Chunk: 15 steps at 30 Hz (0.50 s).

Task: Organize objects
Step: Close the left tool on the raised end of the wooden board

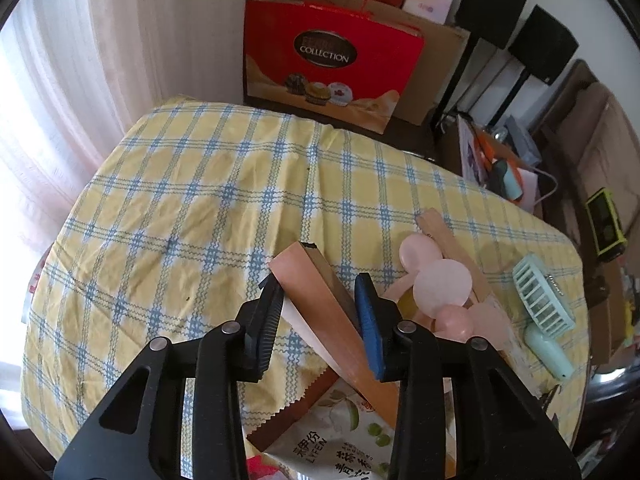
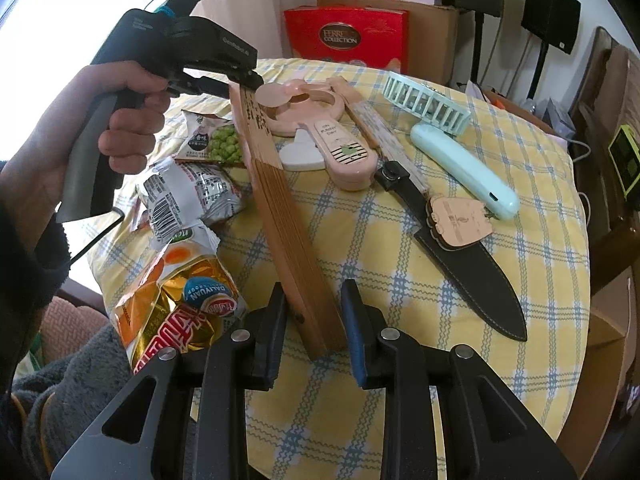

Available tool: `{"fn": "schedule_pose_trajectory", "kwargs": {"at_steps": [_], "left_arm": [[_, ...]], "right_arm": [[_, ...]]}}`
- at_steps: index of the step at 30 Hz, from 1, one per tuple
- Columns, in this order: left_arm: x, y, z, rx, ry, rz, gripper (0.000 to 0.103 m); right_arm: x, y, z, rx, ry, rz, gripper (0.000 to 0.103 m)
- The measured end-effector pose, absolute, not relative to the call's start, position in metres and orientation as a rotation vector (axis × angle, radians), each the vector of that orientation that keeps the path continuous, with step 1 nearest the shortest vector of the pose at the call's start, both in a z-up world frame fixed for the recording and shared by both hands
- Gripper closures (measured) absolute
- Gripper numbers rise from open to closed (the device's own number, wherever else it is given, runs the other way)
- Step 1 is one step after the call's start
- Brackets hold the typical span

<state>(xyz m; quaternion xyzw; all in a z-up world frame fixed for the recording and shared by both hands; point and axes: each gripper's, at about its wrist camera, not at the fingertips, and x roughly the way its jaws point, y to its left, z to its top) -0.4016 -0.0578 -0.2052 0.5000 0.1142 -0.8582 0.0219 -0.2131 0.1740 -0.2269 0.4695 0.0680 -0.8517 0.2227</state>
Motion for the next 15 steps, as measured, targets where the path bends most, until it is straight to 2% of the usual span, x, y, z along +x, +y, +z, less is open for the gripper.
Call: {"fn": "schedule_pose_trajectory", "kwargs": {"at_steps": [8, 10, 12, 14, 15], "left_arm": [[-0.405, -0.051, -0.207, 1.548, 0.315, -2.681, 0.067], [-0.406, -0.05, -0.208, 1.547, 0.31, -2.682, 0.064], [-0.407, -0.046, -0.208, 1.557, 0.291, -2.691, 0.055], [-0.408, -0.041, -0.209, 1.559, 0.244, -2.696, 0.055], [-0.408, -0.039, -0.209, 1.556, 0.227, -2.698, 0.059]], "right_arm": [[-0.215, 0.174, -0.228, 1.297, 0.198, -2.356, 0.081], [-0.214, 0.174, -0.228, 1.298, 0.202, -2.356, 0.082], [-0.214, 0.173, -0.228, 1.296, 0.213, -2.357, 0.083], [-0.213, 0.172, -0.228, 1.295, 0.228, -2.358, 0.084], [-0.213, 0.171, -0.228, 1.295, 0.233, -2.359, 0.084]]}}
